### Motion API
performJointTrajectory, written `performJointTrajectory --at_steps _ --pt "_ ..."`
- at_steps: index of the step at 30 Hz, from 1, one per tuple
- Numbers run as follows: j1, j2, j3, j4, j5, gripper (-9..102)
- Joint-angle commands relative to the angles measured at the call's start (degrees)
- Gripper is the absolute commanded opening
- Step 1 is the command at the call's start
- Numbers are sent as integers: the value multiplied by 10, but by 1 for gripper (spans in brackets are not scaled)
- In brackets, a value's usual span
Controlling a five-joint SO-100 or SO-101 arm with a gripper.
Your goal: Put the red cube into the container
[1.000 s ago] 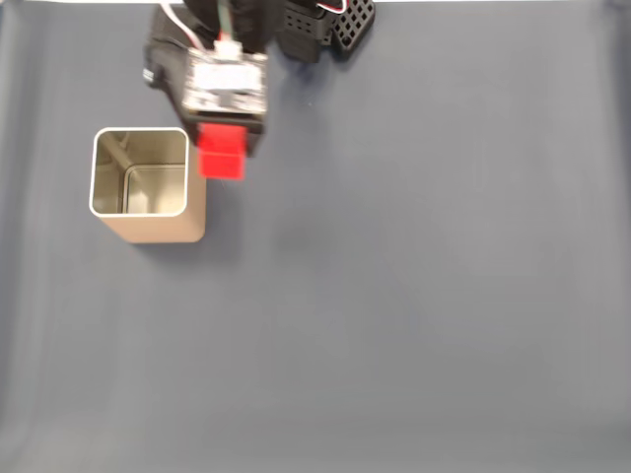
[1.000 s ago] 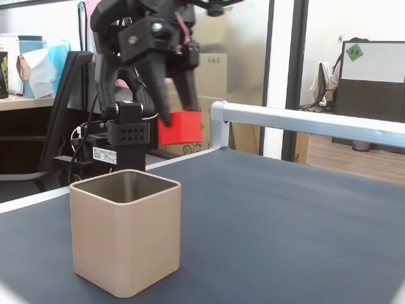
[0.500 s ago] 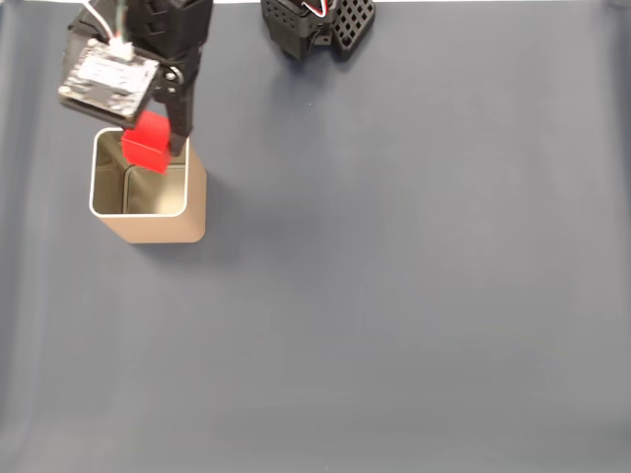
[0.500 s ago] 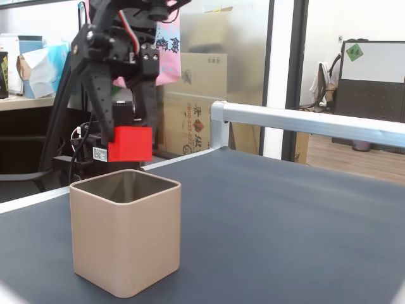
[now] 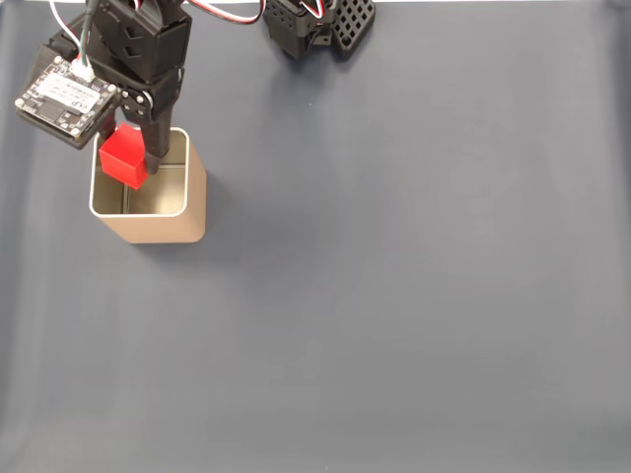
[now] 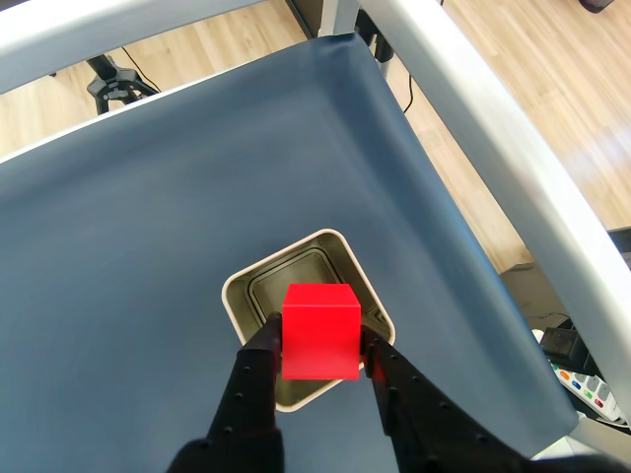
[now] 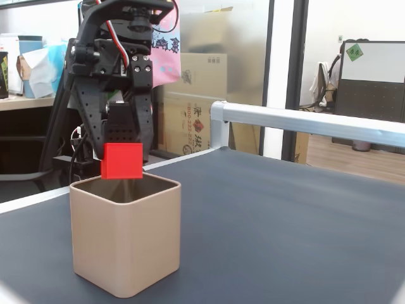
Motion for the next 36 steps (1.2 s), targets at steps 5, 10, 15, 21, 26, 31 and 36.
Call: performJointTrajectory --at_steps 5,10,15,21,26,31,36 --pt "-6 -4 -16 -22 11 1" --pt "-10 -9 -14 -33 33 3" --pt "-16 -9 -11 -36 54 12" --pt "-24 -8 -11 -38 65 22" --pt "-26 -4 -11 -49 89 34" --pt "-27 2 -11 -55 100 42" --pt "-32 11 -1 -55 110 47"
